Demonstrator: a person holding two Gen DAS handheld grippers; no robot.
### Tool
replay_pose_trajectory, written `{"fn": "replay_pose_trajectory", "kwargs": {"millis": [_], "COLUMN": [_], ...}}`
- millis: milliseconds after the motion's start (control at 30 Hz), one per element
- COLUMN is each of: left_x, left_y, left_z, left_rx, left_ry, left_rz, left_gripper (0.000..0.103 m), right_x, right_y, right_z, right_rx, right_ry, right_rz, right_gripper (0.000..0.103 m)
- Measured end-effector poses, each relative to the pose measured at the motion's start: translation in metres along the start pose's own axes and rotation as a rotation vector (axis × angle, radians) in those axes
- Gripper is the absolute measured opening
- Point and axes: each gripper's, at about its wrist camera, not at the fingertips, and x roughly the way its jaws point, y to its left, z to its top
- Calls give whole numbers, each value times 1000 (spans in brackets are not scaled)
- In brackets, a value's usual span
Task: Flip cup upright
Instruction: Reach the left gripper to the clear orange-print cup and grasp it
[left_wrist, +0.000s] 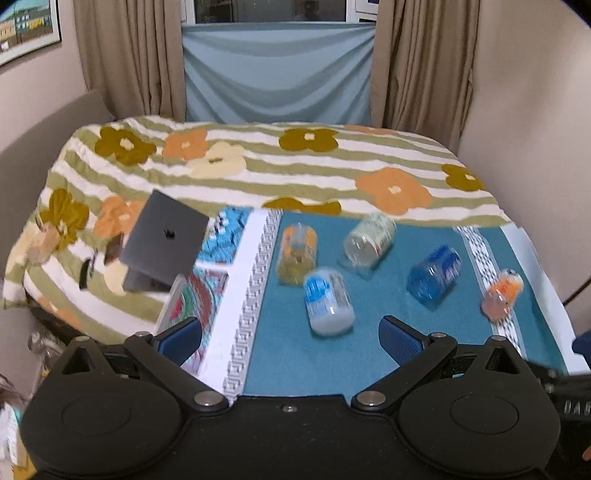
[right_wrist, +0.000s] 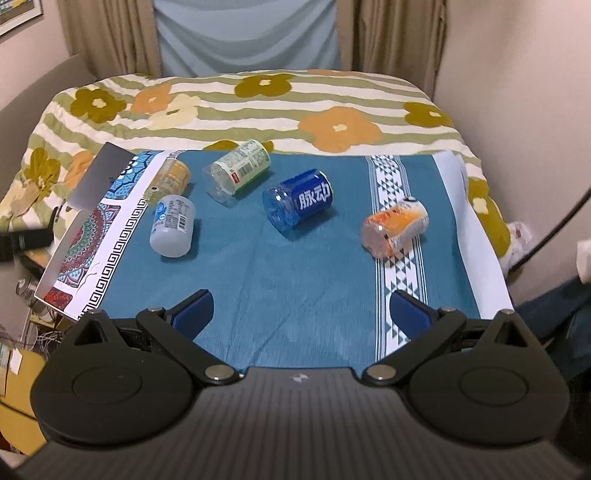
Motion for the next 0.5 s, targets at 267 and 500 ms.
{"fn": "replay_pose_trajectory", "kwargs": {"millis": [267, 500], "left_x": [56, 132], "left_y": [5, 7], "left_z": [51, 81], "left_rx": [34, 74], "left_ry": [66, 182], "left_rz": [-24, -75], "left_gripper": [103, 103], "right_x": [28, 52], "right_y": [-7, 3], "right_z": [15, 21], "right_rx": [37, 46], "right_ry": [38, 39], "right_rz": [38, 25], "right_gripper": [103, 103]}}
